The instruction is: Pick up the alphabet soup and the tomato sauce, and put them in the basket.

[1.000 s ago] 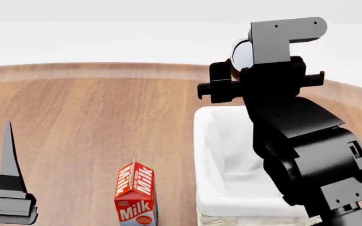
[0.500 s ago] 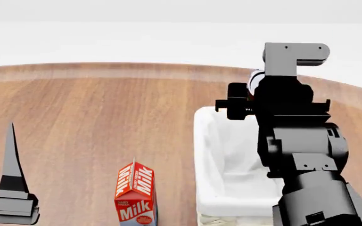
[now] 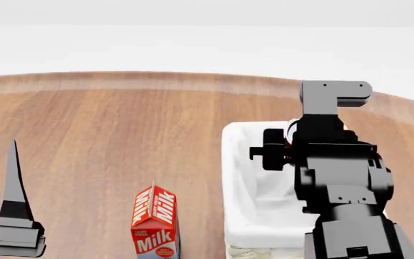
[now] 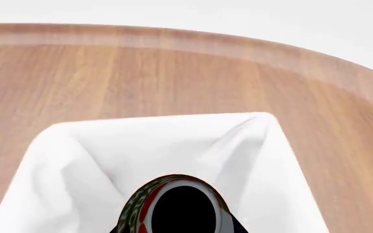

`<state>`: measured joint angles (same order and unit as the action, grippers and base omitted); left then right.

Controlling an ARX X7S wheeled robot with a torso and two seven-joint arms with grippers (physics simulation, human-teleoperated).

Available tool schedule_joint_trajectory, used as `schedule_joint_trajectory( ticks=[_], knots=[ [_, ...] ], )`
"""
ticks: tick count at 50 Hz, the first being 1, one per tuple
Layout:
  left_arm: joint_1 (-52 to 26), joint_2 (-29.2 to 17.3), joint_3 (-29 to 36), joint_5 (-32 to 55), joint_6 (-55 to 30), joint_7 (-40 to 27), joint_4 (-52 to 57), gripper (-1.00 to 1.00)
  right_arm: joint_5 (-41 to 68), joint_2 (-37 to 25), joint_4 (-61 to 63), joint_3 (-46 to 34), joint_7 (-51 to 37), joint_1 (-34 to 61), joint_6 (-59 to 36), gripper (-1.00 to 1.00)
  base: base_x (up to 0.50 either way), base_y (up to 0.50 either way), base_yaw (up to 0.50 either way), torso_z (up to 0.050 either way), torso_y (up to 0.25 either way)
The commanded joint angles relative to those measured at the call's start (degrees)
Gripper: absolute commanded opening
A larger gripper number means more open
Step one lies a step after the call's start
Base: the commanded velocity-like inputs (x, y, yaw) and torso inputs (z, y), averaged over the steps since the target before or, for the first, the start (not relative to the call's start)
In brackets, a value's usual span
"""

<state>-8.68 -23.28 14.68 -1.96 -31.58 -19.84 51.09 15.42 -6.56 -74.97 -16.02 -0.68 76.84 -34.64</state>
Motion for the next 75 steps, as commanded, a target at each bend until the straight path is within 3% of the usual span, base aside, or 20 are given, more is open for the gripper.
schedule_joint_trajectory(
  ticks=[1, 34, 35, 50, 58, 75],
  knots=[
    [0.09, -0.10, 0.04, 0.06, 0.01, -0.18, 0.02, 1.00, -8.24, 0.68, 0.02, 5.33, 2.49, -0.46, -1.84, -1.00, 0.00, 0.00, 0.00, 0.000, 0.000],
    [0.09, -0.25, 0.04, 0.41, 0.28, -0.63, -0.29, 1.00, -14.17, 1.24, 0.01, 10.46, 2.83, -1.11, -1.09, -1.00, 0.00, 0.00, 0.00, 0.000, 0.000],
    [0.05, -0.24, 0.25, 0.29, 0.22, -0.65, -0.28, 1.00, -14.16, 1.30, 0.01, 10.49, 3.34, -1.14, -1.71, 1.00, 0.00, 0.00, 0.00, 0.000, 0.000],
    [0.27, -0.35, 0.10, 0.59, 0.61, -0.86, -0.49, 1.00, -14.60, 1.46, 0.02, 11.28, 2.88, -1.10, 0.87, 1.00, 0.00, 0.00, 0.00, 0.000, 0.000],
    [0.11, -0.39, 0.32, 0.60, 0.66, -0.88, -0.68, 1.00, -16.35, 1.43, 0.02, 10.05, -0.91, -1.07, 13.68, 1.00, 0.00, 0.00, 0.00, 0.000, 0.000],
    [-0.48, -0.53, 0.60, 0.66, -0.61, -0.85, 0.09, 1.00, -14.86, 1.16, 0.06, 11.15, -2.64, 0.03, 28.49, 1.00, 0.00, 0.00, 0.00, 0.000, 0.000]
  ],
)
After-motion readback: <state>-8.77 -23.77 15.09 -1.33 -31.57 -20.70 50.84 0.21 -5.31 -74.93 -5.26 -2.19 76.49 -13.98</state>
